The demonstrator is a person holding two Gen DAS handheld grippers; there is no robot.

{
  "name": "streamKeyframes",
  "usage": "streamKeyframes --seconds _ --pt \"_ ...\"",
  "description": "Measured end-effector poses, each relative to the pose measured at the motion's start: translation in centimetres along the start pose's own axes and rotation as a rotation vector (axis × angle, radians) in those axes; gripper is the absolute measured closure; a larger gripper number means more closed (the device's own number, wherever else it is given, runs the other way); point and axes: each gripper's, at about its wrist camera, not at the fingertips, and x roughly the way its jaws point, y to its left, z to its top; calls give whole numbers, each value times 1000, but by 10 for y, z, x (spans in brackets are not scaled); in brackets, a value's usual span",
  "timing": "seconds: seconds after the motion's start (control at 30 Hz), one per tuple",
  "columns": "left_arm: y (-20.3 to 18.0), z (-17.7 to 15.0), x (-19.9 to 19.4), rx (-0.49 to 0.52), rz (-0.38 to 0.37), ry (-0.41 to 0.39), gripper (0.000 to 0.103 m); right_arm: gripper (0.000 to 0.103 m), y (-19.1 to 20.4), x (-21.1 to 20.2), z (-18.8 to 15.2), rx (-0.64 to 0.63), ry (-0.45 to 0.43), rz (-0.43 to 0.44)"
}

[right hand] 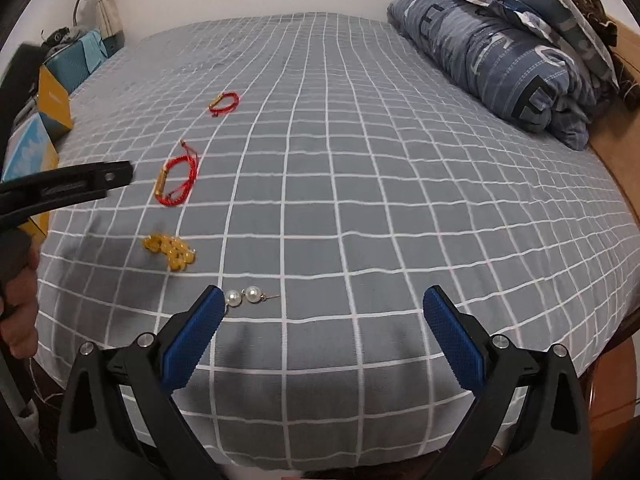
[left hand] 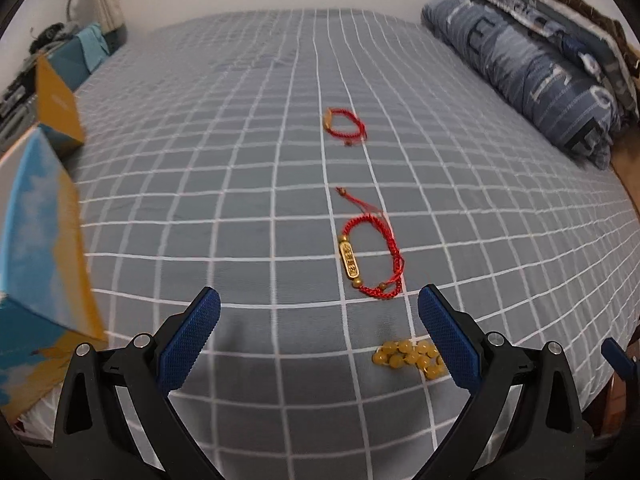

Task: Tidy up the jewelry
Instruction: 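Move both tools back over the remaining jewelry on the bed, then grasp the red string gold-charm bracelet with the left tool while the right tool grasps the pearl earring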

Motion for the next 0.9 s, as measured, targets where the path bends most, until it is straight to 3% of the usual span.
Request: streamKeyframes --seconds 0.2,0.43,0.67,0.73,0.9 --pt "1 13 31 -12 10 35 6 8 16 21 -8 -11 34 79" --pt "4 22 62 -32 21 68 6 8 25 36 -12 -21 49 109" --pt "0 21 81 -37 28 107 8 25 30 46 -15 -48 58 109" --pt "2 20 82 -41 35 108 11 30 31 48 -15 -55 56 115" --pt "2 17 77 -56 46 99 37 41 32 52 -15 -62 53 131"
